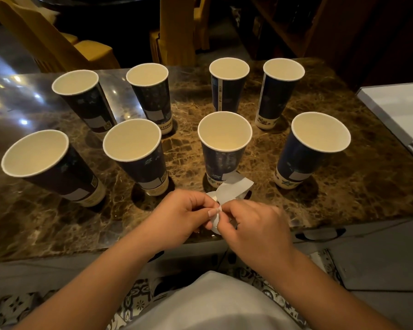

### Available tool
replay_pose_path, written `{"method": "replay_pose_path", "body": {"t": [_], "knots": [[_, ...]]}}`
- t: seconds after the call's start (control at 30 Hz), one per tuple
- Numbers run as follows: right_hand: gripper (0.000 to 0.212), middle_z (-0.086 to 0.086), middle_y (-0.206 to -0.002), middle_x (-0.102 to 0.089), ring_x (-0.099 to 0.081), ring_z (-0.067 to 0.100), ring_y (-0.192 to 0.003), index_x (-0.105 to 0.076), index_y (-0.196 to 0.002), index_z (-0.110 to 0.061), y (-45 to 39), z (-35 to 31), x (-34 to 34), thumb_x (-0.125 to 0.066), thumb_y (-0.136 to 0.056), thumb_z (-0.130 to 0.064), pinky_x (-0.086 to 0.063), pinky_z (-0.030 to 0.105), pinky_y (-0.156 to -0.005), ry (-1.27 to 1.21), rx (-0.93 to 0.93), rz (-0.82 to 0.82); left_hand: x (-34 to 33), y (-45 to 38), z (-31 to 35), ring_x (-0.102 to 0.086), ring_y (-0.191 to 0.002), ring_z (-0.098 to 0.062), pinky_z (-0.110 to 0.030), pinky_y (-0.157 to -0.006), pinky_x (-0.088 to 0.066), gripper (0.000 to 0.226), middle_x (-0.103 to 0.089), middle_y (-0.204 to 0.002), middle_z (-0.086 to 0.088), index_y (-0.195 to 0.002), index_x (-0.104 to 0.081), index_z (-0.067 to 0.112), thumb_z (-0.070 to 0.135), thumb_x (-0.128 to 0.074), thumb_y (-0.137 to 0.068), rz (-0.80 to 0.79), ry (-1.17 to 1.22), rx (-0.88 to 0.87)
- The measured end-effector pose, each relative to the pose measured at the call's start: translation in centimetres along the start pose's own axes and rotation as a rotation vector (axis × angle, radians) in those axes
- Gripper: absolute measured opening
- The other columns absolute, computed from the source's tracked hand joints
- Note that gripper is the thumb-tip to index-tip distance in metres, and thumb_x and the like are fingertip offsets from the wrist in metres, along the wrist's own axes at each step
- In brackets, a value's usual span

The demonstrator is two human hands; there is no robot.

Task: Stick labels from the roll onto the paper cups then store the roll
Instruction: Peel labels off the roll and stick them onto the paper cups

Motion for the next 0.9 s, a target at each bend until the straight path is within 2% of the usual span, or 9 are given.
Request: {"method": "replay_pose_path", "body": {"t": [0.13,0.27,0.37,0.47,0.57,0.63,0.7,0.77,0.9], "knots": [[0.022,-0.005,-0.059,-0.062,-0.052,0.009,-0.048,-0.068,-0.073,-0.018,-0.1,-0.1,0.1,-0.061,-0.089,-0.030,-0.042,0.024,-0.041,0.035,0.021,-0.005,0.0,0.2,0.5,-0.061,-0.070,-0.031,-0.044,-0.066,-0.054,0.019,-0.069,-0.073,-0.005,-0.087,-0.075,0.023,0.020,-0.059,-0.095,0.021,-0.002,-0.002],[0.015,-0.005,-0.061,-0.064,-0.058,0.010,-0.053,-0.071,-0.075,-0.017,-0.5,0.7,0.6,-0.061,-0.085,-0.022,-0.050,0.032,-0.045,-0.194,-0.220,0.016,0.1,0.3,0.1,-0.065,-0.074,-0.033,-0.047,-0.067,-0.056,0.017,-0.072,-0.073,-0.004,-0.090,-0.072,0.030,0.020,-0.059,-0.095,0.126,0.000,0.048],[0.013,-0.004,-0.058,-0.063,-0.058,0.010,-0.056,-0.071,-0.074,-0.018,-0.6,2.0,1.4,-0.066,-0.084,-0.012,-0.050,0.023,-0.048,-0.414,-0.479,0.038,0.1,0.5,-0.4,-0.069,-0.074,-0.022,-0.044,-0.067,-0.060,0.017,-0.073,-0.080,0.000,-0.099,-0.070,0.033,0.021,-0.059,-0.095,0.209,0.006,0.096],[0.016,-0.003,-0.057,-0.062,-0.057,0.010,-0.055,-0.070,-0.074,-0.019,-0.3,3.4,2.3,-0.066,-0.087,-0.013,-0.046,0.018,-0.047,-0.495,-0.579,0.106,0.2,0.7,-0.7,-0.068,-0.073,-0.011,-0.037,-0.065,-0.061,0.027,-0.070,-0.092,0.007,-0.118,-0.062,0.033,0.020,-0.059,-0.094,0.286,-0.045,0.100],[0.011,-0.003,-0.063,-0.065,-0.059,0.010,-0.057,-0.073,-0.080,-0.015,-0.1,3.6,3.2,-0.065,-0.088,-0.013,-0.050,0.020,-0.051,-0.285,-0.395,0.217,0.5,1.1,-0.1,-0.064,-0.090,-0.006,-0.025,-0.077,-0.058,0.044,-0.059,-0.116,0.015,-0.132,-0.050,0.033,0.023,-0.062,-0.091,0.428,-0.260,-0.020],[0.013,0.000,-0.068,-0.069,-0.061,0.009,-0.057,-0.074,-0.086,-0.010,0.2,3.1,3.6,-0.062,-0.091,-0.013,-0.050,0.024,-0.049,-0.067,-0.162,0.262,0.4,1.5,1.1,-0.059,-0.089,-0.002,-0.016,-0.073,-0.052,0.032,-0.058,-0.107,0.018,-0.120,-0.059,0.029,0.027,-0.062,-0.088,0.491,-0.374,-0.157],[0.017,0.004,-0.071,-0.072,-0.064,0.014,-0.058,-0.075,-0.089,-0.007,0.5,2.6,3.7,-0.060,-0.092,-0.015,-0.053,0.029,-0.048,0.056,0.023,0.291,-0.1,1.8,2.1,-0.059,-0.070,-0.003,-0.017,-0.059,-0.051,0.008,-0.064,-0.079,0.013,-0.092,-0.068,0.026,0.028,-0.061,-0.089,0.415,-0.173,-0.110],[0.017,0.006,-0.073,-0.074,-0.067,0.017,-0.060,-0.076,-0.090,-0.005,0.7,2.0,3.7,-0.063,-0.092,-0.015,-0.055,0.030,-0.050,0.123,0.148,0.331,-0.9,1.8,2.9,-0.051,-0.054,-0.010,-0.022,-0.048,-0.045,0.024,-0.060,-0.063,0.004,-0.077,-0.070,0.018,0.032,-0.059,-0.092,0.228,0.236,0.086],[0.010,0.005,-0.069,-0.072,-0.066,0.019,-0.056,-0.077,-0.089,-0.005,0.6,1.0,3.7,-0.072,-0.086,-0.013,-0.051,0.034,-0.045,0.149,0.263,0.362,-1.3,1.6,3.6,-0.035,-0.047,-0.009,-0.021,-0.042,-0.025,0.031,-0.051,-0.062,0.001,-0.081,-0.067,0.013,0.041,-0.058,-0.092,0.056,0.643,0.348]]}}
Point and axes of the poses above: each hand's wrist, its own y-axis away from the middle knuckle, its own x-axis out of the back of the hand, z = x × y, the point moved 2 cm from there along -y, towards the middle knuckle
